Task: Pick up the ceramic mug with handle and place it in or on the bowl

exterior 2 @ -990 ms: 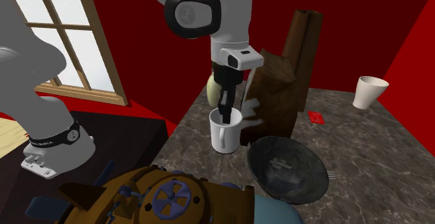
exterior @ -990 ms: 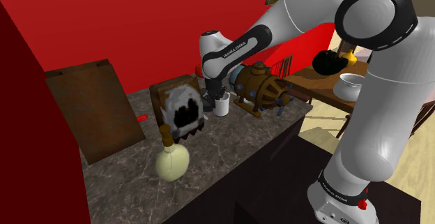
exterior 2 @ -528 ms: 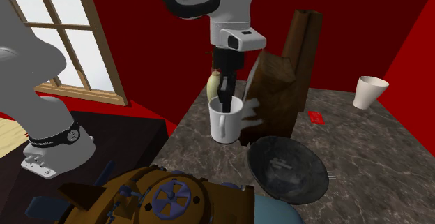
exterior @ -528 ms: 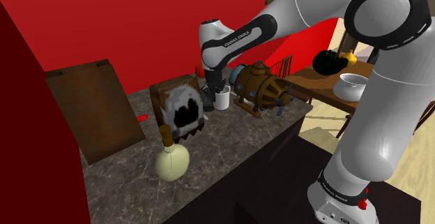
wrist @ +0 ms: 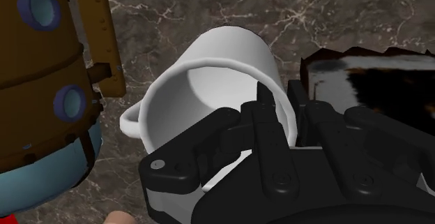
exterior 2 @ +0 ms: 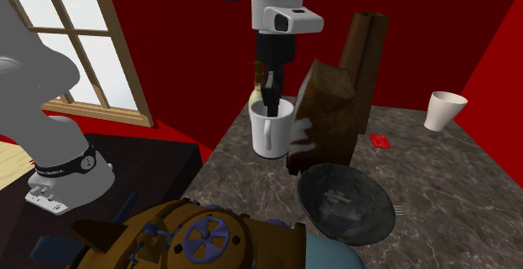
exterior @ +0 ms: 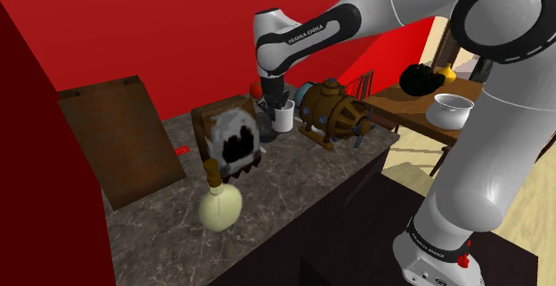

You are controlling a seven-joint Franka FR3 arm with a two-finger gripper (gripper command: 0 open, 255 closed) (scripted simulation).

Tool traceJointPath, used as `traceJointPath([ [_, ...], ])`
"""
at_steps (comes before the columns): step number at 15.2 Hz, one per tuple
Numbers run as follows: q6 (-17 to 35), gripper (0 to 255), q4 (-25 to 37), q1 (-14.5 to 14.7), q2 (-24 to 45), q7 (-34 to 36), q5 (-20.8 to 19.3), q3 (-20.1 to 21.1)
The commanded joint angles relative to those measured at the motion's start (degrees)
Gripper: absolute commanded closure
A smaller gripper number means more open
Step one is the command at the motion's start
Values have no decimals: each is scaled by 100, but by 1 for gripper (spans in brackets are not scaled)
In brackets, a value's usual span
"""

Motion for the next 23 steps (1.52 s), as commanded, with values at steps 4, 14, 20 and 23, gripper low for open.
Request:
traceJointPath([
  [4,-358,255,1141,-122,768,-259,-8,-111],
  [14,-1533,255,4566,-398,2983,-794,44,-268],
  [20,-1082,255,4131,-402,3000,-764,36,-268],
  [23,-869,255,3947,-403,3030,-750,32,-269],
])
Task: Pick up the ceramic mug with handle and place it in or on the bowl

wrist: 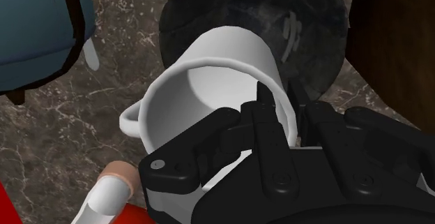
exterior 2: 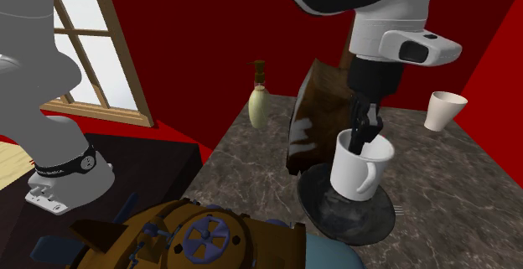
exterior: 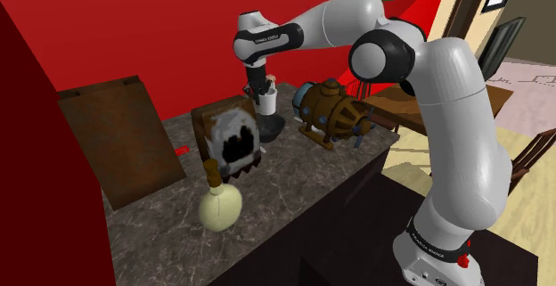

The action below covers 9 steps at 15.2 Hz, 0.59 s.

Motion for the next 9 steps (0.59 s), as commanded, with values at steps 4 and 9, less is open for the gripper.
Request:
traceJointPath([
  [4,382,255,-355,-10,22,17,-8,-4],
  [9,618,255,-522,-11,92,34,-14,-6],
])
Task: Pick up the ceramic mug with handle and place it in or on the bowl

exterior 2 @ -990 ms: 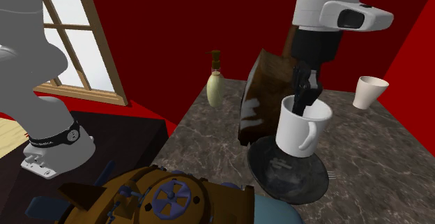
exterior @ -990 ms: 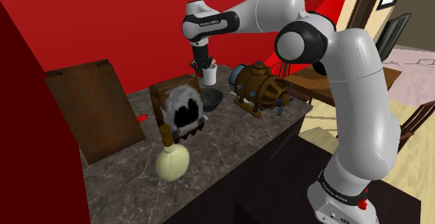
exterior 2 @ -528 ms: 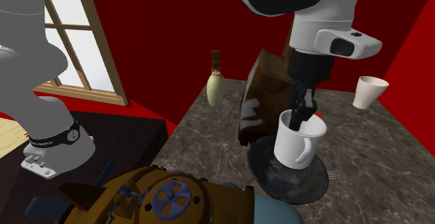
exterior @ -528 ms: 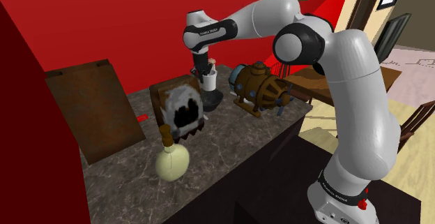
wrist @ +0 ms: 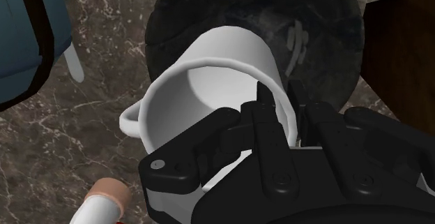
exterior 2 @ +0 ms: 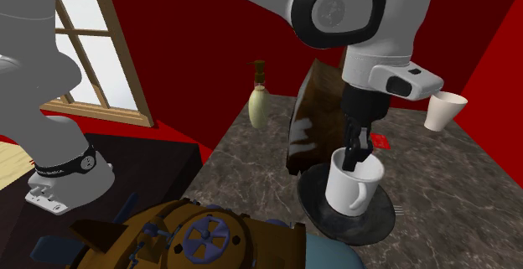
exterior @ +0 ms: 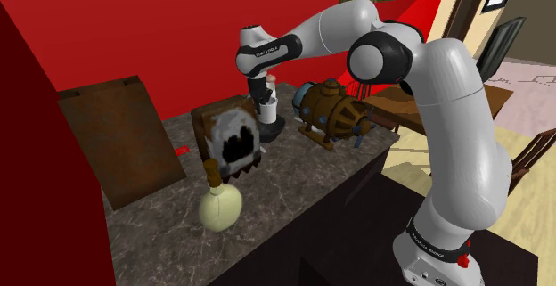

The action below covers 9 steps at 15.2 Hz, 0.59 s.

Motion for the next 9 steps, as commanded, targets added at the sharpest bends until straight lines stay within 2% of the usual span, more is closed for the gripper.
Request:
traceJointPath([
  [1,29,255,-22,-1,1,0,-1,-1],
  [6,29,255,-22,-1,1,0,-1,-1],
  [7,29,0,-22,-1,1,1,-1,-1],
  [9,29,0,-22,-1,0,0,-1,-1],
])
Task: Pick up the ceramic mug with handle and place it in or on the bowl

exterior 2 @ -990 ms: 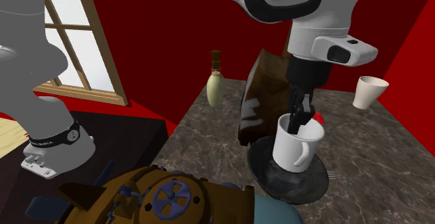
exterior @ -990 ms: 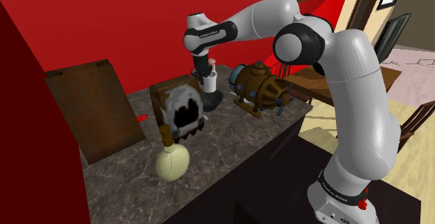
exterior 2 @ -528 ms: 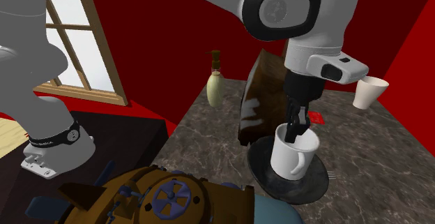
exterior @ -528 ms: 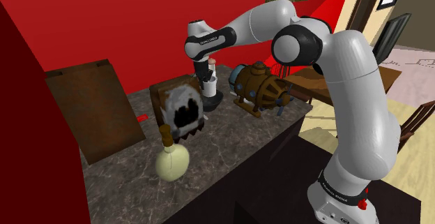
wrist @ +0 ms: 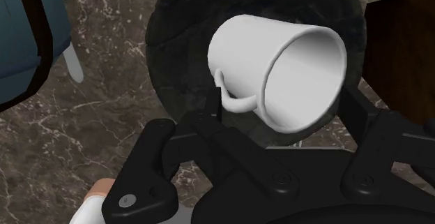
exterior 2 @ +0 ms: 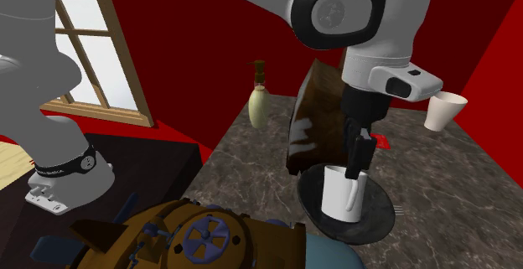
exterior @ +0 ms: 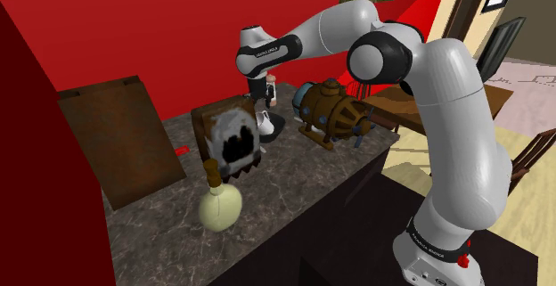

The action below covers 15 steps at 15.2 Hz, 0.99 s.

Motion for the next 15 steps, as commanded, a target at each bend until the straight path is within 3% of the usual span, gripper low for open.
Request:
traceJointPath([
  [1,0,0,0,0,0,0,0,0],
  [3,0,0,0,0,0,0,0,0],
  [7,-638,0,481,27,-156,-14,12,10],
  [15,-638,0,481,27,-156,-14,12,10],
])
